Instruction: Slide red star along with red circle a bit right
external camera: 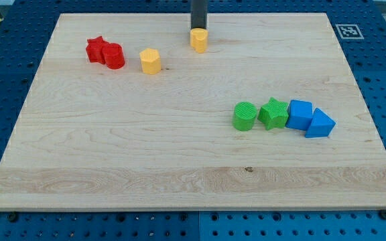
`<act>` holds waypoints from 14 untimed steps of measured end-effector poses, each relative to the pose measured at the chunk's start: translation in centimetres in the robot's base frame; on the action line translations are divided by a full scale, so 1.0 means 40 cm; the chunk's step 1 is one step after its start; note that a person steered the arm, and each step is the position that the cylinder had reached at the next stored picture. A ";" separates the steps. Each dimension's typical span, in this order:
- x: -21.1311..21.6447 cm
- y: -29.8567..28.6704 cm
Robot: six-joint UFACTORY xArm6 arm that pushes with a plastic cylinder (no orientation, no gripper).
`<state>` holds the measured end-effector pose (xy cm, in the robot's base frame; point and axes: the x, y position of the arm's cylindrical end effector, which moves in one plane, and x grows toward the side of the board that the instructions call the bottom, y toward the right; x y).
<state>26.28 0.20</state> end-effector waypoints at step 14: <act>0.095 -0.597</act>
<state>30.08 -23.66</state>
